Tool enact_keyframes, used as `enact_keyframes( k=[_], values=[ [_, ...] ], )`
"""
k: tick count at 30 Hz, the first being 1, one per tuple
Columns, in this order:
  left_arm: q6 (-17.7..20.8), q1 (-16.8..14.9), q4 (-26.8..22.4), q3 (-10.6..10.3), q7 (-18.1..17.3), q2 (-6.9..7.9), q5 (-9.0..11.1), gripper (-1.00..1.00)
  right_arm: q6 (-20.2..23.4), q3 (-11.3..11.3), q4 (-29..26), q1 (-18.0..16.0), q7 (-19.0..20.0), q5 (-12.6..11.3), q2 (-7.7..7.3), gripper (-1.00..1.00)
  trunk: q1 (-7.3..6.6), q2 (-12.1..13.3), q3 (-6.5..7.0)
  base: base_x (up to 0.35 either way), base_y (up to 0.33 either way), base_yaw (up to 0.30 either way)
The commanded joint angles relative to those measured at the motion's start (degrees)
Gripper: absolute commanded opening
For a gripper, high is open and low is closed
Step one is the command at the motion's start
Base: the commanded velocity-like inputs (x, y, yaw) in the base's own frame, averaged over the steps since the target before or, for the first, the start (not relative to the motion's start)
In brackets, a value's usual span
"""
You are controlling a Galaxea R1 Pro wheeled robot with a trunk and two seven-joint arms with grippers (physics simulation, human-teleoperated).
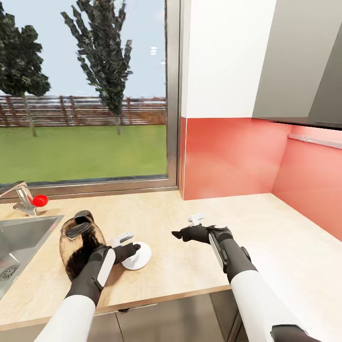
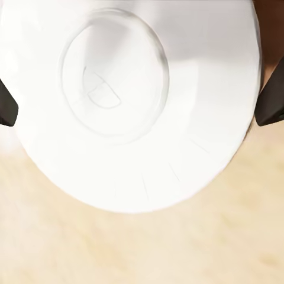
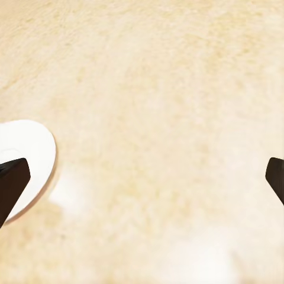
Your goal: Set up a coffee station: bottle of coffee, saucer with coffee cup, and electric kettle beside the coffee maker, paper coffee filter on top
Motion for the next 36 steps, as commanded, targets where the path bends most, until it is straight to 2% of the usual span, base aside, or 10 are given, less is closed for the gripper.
enact_keyframes(
  k=[1, 22, 25, 32, 36],
  values=[
    [0.3, -0.1, 0.0, 0.2, 0.2, -0.09, 0.7, 1.0, 0.2, -0.2, -0.1, 0.0, 0.5, 0.5, 0.06, 1.0, 0.03, -0.1, -0.12, 0.0, 0.0, 0.0],
    [0.4, 0.0, 0.7, -0.2, 0.2, -2.99, 1.3, 1.0, 0.2, -0.3, -0.1, 0.0, 0.5, 0.5, 0.06, 1.0, 0.03, -0.1, -0.12, 0.0, 0.0, 0.0],
    [0.4, 0.0, 0.7, -0.4, 0.1, -3.55, 2.6, 1.0, 0.2, -0.3, -0.1, 0.0, 0.4, 0.6, 0.0, 1.0, 0.03, -0.1, -0.12, 0.0, 0.0, 0.0],
    [0.6, -0.1, 0.3, -1.3, -0.4, -3.55, 3.2, 1.0, 0.2, -0.3, -0.1, 0.0, 0.5, 0.6, -0.02, 1.0, 0.03, -0.1, -0.12, 0.0, 0.0, 0.0],
    [0.8, -0.3, -1.9, -2.8, -0.4, -3.55, 5.9, 1.0, 0.2, -0.3, -0.1, 0.0, 0.5, 0.6, -0.02, 1.0, 0.03, -0.1, -0.12, 0.0, 0.0, 0.0]
  ],
)
